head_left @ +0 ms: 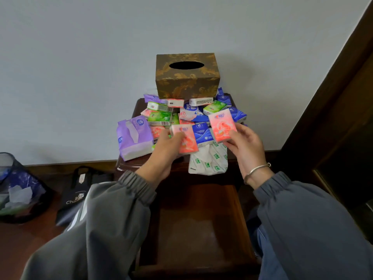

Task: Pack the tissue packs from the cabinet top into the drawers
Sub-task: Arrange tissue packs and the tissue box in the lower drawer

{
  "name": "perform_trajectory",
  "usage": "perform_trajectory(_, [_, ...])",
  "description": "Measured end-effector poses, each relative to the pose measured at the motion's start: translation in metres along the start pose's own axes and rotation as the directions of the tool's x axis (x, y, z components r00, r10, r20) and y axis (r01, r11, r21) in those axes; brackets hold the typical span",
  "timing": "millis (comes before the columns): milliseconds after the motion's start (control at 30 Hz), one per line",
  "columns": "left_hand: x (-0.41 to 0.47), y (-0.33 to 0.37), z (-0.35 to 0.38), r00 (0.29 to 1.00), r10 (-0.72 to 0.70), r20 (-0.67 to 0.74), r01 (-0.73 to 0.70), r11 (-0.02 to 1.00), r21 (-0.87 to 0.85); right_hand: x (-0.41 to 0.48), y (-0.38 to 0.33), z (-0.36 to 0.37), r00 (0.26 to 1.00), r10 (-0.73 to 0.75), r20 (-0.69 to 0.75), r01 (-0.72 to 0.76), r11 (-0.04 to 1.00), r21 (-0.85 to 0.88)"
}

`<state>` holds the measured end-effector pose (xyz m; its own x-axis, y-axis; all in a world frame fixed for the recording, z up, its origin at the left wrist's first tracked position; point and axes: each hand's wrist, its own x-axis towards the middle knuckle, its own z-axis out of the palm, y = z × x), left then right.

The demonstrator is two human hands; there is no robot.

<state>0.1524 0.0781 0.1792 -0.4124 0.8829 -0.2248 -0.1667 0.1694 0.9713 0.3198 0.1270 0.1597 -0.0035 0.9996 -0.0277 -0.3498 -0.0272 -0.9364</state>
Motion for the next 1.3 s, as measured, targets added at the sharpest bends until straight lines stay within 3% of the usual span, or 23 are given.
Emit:
perform_trajectory(100, [-0.015, -0.011, -0.003, 0.997, -0.037, 0.063, 0.042, 0.996, -0.080, -0.027, -0.007, 0.015, 0.984, 0.062, 0.169, -0.068, 0.997, 0.028])
perform_trajectory(233, [-0.033, -0.019, -0.010, 0.977, -0.078, 0.201, 0.123, 0.967, -0.222, -0.053, -0.001, 0.031, 0.970, 0.068, 0.234, -0.003, 0.963, -0.269])
perform_trajectory(300, [-0.040, -0.022, -0.019, 0.968, -0.096, 0.232, 0.154, 0.958, -0.244, -0.060, 0.002, 0.037, 0.969, 0.030, 0.247, 0.076, 0.910, -0.407])
perform_trajectory(433, [-0.046, -0.033, -0.044, 0.982, -0.098, 0.163, 0.123, 0.982, -0.147, -0.073, 0.019, 0.049, 0.935, 0.037, 0.354, 0.211, 0.742, -0.637])
perform_trajectory(533, [-0.049, -0.043, -0.071, 0.990, -0.092, 0.110, 0.107, 0.984, -0.139, -0.071, 0.024, 0.054, 0.914, -0.029, 0.404, 0.336, 0.614, -0.715])
perform_trajectory(600, [-0.051, -0.048, -0.092, 0.993, -0.080, 0.090, 0.091, 0.988, -0.124, -0.057, 0.019, 0.059, 0.853, -0.105, 0.512, 0.493, 0.485, -0.722])
perform_trajectory(667, [-0.051, -0.054, -0.113, 0.991, -0.098, 0.096, 0.108, 0.989, -0.106, -0.034, 0.013, 0.068, 0.741, -0.076, 0.667, 0.655, 0.303, -0.692])
perform_trajectory(800, [-0.054, -0.066, -0.136, 0.981, -0.146, 0.130, 0.155, 0.986, -0.058, 0.004, 0.016, 0.103, 0.557, 0.203, 0.805, 0.825, -0.021, -0.565])
perform_trajectory(933, [-0.054, -0.075, -0.142, 0.976, -0.162, 0.142, 0.174, 0.982, -0.075, 0.020, 0.032, 0.131, 0.493, 0.488, 0.720, 0.869, -0.243, -0.430])
perform_trajectory(1100, [-0.057, -0.088, -0.139, 0.965, -0.190, 0.183, 0.218, 0.965, -0.147, 0.028, 0.039, 0.134, 0.496, 0.437, 0.751, 0.860, -0.369, -0.353])
perform_trajectory(1300, [-0.058, -0.099, -0.142, 0.963, -0.201, 0.179, 0.239, 0.943, -0.229, 0.033, 0.045, 0.125, 0.479, 0.373, 0.795, 0.863, -0.367, -0.348])
